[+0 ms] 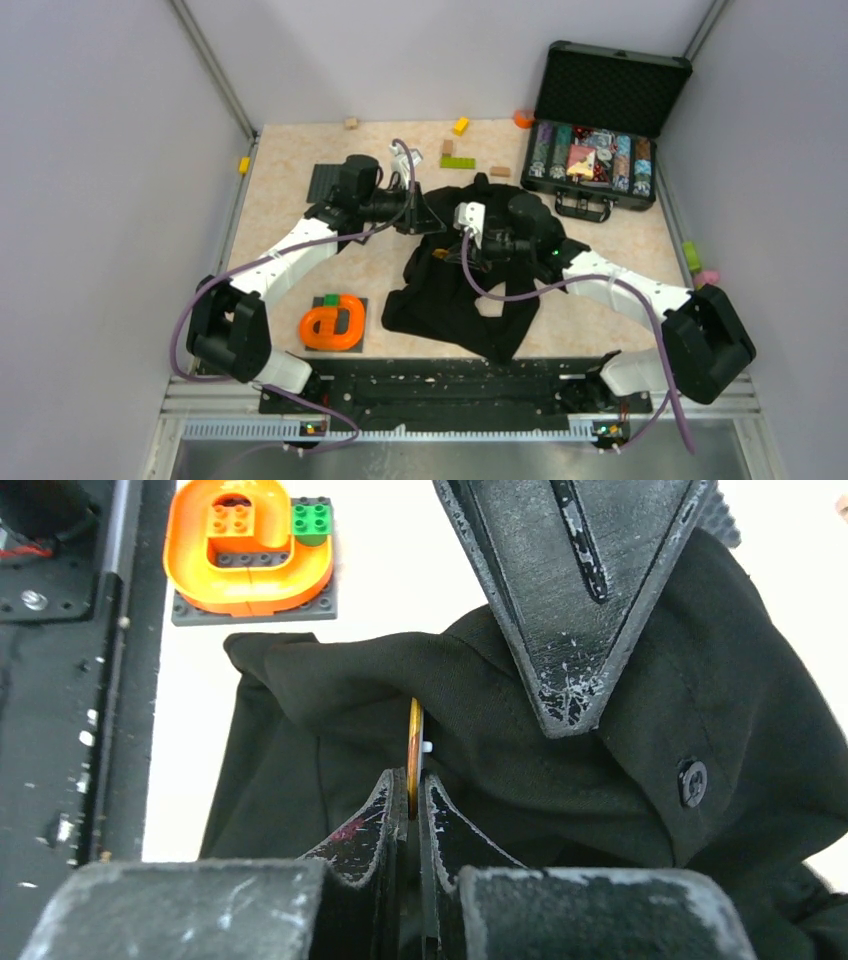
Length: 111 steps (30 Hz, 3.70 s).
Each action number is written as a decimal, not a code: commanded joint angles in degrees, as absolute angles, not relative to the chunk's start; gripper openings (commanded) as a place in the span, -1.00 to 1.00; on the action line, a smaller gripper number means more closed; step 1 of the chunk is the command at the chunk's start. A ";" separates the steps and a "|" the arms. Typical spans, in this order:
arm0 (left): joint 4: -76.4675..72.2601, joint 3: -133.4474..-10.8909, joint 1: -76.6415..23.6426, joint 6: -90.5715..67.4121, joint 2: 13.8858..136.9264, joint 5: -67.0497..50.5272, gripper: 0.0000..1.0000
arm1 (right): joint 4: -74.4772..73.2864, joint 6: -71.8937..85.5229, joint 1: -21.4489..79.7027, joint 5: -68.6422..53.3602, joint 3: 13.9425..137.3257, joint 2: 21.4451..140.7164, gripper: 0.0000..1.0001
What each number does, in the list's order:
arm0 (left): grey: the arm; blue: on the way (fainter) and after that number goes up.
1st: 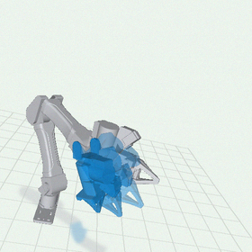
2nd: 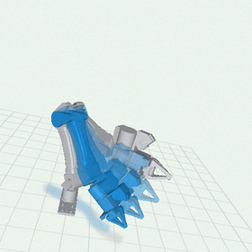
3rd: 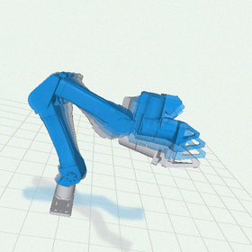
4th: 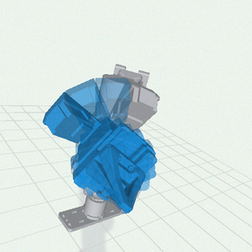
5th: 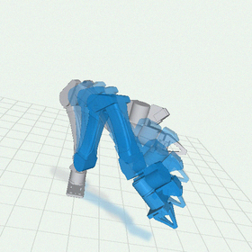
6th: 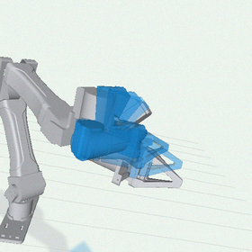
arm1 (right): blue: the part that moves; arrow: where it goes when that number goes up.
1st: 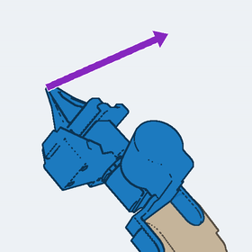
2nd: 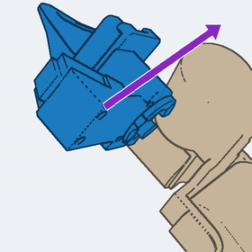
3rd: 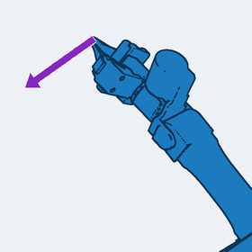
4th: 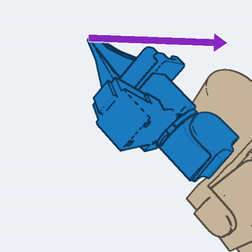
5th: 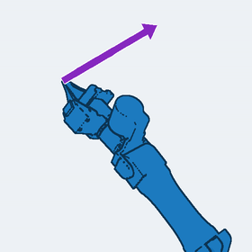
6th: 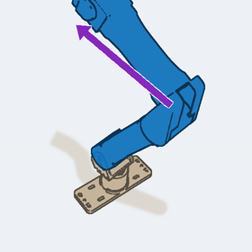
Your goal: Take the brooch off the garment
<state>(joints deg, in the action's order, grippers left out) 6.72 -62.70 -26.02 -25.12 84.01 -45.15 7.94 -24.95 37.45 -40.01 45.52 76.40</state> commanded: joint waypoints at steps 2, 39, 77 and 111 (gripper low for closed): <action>6.50 -64.70 -25.94 -21.35 83.28 -38.70 -0.56 | 5.95 -10.03 38.04 -41.40 50.46 75.59 -1.00; -36.27 -22.52 -33.16 30.06 57.04 -26.81 0.94 | 40.75 95.74 28.82 -57.45 48.10 90.26 -1.00; -47.28 -20.84 -36.06 37.50 59.93 -29.90 -1.00 | 27.42 88.89 31.16 -55.11 49.40 83.91 -0.38; -55.17 -21.48 -36.04 26.08 60.37 -40.54 -1.00 | 18.89 -33.21 39.37 -45.23 43.06 63.35 -0.12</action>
<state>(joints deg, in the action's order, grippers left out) -53.47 -18.85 -35.99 25.69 60.27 -37.76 17.10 -22.41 38.33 -42.41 41.21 62.43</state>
